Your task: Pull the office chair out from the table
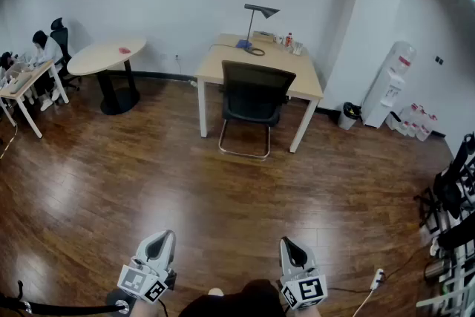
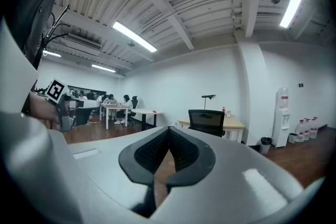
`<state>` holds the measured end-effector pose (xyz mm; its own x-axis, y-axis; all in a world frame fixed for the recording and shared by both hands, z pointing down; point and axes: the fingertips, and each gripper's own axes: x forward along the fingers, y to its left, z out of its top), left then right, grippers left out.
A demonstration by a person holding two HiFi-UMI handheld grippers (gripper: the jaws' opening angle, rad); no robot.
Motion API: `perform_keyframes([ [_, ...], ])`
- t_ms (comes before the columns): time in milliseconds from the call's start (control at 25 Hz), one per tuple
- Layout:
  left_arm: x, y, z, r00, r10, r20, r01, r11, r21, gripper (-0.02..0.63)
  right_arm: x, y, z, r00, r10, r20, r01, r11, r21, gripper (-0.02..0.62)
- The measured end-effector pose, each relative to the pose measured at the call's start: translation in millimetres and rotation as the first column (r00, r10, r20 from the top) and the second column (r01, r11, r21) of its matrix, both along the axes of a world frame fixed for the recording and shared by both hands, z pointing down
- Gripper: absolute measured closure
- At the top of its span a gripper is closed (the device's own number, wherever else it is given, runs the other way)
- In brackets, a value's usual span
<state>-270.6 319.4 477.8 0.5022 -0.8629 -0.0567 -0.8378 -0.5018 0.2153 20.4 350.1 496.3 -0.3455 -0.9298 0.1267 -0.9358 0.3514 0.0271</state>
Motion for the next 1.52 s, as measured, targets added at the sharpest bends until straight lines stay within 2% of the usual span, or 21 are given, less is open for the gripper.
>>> perform_keyframes([
  [160, -1.3, -5.2, 6.1, 1.0, -0.011, -0.024, 0.01, 1.0, -0.019, 0.604, 2.6, -8.8, 2.6, 1.0, -0.01, 0.029, 0.011, 1.0, -0.022, 0.581],
  [400, -0.6, -17.9, 13.3, 0.999, -0.018, -0.033, 0.017, 0.999, -0.034, 0.604, 5.3, -28.2, 7.8, 1.0, -0.008, 0.019, 0.008, 1.0, -0.022, 0.581],
  [640, 20.0, -52.2, -0.7, 0.999, -0.029, -0.014, 0.029, 1.0, -0.004, 0.604, 13.1, -64.9, 7.8, 0.992, -0.1, 0.081, 0.1, 0.995, 0.002, 0.581],
  [760, 32.0, -73.1, -7.7, 1.0, -0.027, -0.003, 0.027, 1.0, 0.012, 0.604, 20.7, -88.4, 0.8, 0.99, -0.108, 0.09, 0.105, 0.994, 0.033, 0.581],
  [1120, 90.4, -143.1, -22.2, 1.0, 0.007, 0.014, -0.007, 0.999, 0.048, 0.604, 87.3, -145.1, -11.7, 0.989, -0.059, 0.139, 0.05, 0.997, 0.064, 0.581],
  [1280, 115.0, -167.4, -27.2, 1.0, -0.005, 0.007, 0.005, 0.998, 0.067, 0.604, 116.7, -162.0, -18.2, 0.99, -0.05, 0.134, 0.039, 0.996, 0.084, 0.581],
  [1520, 134.1, -184.5, -28.8, 0.999, -0.033, 0.013, 0.032, 0.997, 0.063, 0.604, 138.2, -181.8, -6.8, 0.987, -0.072, 0.144, 0.066, 0.997, 0.047, 0.581],
])
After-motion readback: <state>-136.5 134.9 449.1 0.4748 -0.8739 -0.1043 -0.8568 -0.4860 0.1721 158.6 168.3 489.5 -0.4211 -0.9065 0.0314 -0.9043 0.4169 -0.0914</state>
